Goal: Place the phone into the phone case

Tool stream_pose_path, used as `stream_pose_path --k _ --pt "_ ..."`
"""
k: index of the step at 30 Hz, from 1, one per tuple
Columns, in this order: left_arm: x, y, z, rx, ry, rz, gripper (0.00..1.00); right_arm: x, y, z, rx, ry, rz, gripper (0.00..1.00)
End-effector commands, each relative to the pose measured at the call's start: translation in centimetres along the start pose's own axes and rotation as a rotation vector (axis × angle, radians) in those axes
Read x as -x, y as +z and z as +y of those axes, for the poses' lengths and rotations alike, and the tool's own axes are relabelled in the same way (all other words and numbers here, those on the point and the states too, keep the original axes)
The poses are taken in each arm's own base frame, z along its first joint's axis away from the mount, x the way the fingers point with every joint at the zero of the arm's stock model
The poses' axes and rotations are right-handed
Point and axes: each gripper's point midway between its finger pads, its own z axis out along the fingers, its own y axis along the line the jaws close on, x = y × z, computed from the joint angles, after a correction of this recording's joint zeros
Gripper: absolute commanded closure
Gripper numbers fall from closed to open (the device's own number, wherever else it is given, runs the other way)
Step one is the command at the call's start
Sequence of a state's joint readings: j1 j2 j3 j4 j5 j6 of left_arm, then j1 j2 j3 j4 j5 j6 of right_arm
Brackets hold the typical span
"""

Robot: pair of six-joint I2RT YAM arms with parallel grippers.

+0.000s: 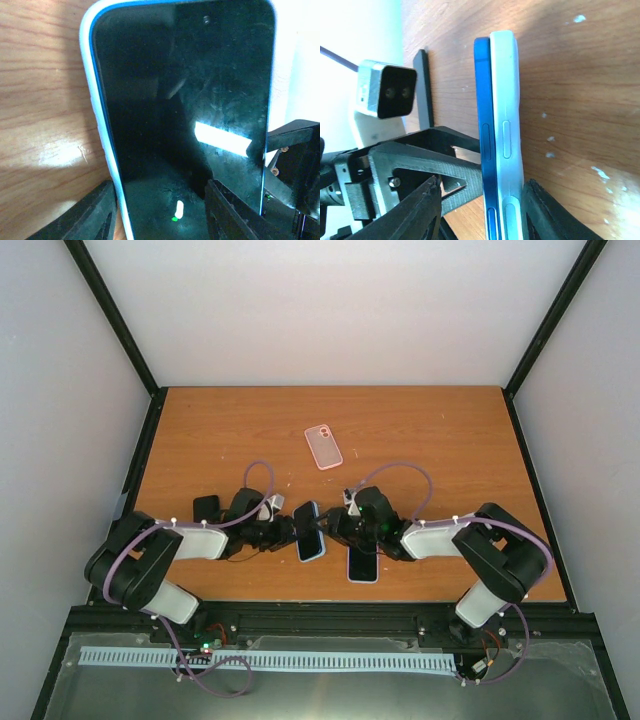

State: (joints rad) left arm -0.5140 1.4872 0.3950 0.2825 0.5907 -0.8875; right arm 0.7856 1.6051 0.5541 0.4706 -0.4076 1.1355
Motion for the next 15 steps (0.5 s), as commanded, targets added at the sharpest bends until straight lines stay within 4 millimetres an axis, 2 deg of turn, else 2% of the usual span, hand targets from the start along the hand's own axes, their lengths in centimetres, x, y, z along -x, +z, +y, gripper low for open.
stream_pose_path --k 1,9,15 --pt "-1.7 0.1 0.2 -0.010 0.012 0.062 0.50 -0.3 -0.2 4.8 0.177 -0.039 0.031 0.56" --pt "-1.9 0.0 1.2 0.033 0.012 0.054 0.51 -0.6 0.3 4.2 0.167 -0.035 0.051 0.54" --pt "-1.9 -0.1 1.2 0.032 0.009 0.053 0.51 -0.7 1.2 3.3 0.123 -0.066 0.075 0.54"
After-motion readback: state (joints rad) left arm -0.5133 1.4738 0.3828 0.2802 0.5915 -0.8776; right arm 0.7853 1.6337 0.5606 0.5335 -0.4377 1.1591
